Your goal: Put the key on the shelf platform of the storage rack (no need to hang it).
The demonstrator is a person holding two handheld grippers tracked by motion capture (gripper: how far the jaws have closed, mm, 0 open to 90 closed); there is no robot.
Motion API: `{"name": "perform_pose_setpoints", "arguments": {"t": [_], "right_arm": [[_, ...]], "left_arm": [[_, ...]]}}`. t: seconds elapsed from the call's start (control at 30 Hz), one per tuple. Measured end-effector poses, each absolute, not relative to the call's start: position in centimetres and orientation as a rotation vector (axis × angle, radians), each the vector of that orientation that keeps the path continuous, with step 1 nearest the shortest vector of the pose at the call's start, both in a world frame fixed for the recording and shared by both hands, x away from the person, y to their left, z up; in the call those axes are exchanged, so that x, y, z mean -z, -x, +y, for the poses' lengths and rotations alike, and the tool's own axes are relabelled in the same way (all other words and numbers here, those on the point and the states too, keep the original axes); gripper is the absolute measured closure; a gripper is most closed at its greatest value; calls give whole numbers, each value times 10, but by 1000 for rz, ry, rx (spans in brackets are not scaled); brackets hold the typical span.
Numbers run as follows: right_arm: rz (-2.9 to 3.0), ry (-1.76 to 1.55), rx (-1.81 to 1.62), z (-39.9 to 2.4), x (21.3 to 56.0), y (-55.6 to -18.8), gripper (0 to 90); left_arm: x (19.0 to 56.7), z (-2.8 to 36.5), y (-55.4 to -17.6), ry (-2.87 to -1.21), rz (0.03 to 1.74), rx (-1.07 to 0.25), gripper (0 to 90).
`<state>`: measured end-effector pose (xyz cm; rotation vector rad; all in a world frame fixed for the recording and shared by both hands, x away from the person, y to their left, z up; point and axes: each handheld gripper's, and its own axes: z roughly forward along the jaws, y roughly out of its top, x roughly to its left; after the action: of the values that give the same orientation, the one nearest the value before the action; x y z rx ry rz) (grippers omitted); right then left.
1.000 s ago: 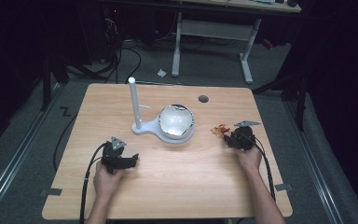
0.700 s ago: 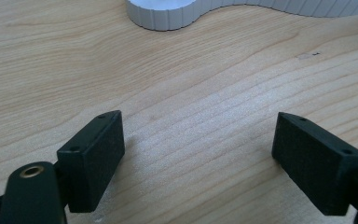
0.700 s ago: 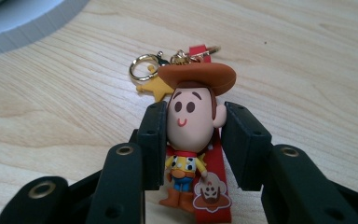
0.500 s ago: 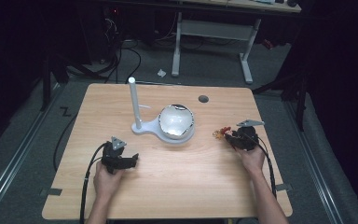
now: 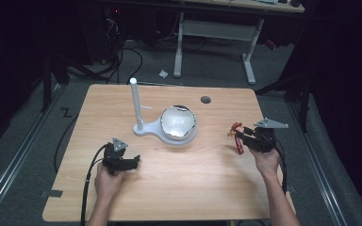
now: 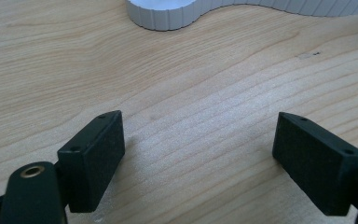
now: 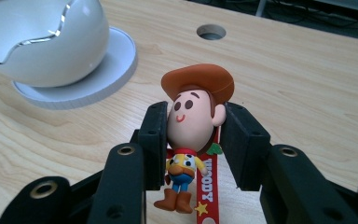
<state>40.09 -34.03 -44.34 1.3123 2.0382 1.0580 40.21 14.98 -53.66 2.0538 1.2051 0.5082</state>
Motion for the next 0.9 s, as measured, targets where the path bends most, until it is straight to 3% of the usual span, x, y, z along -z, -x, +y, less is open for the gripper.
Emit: {"name": "perform_pose_setpoints", "arguments": {"t": [0.9], "right_arm": [[2092,-1101,-1224,-323,378,-374,638]], "left_arm": [[537,150,-402,-2053,1205,-507,171]]}}
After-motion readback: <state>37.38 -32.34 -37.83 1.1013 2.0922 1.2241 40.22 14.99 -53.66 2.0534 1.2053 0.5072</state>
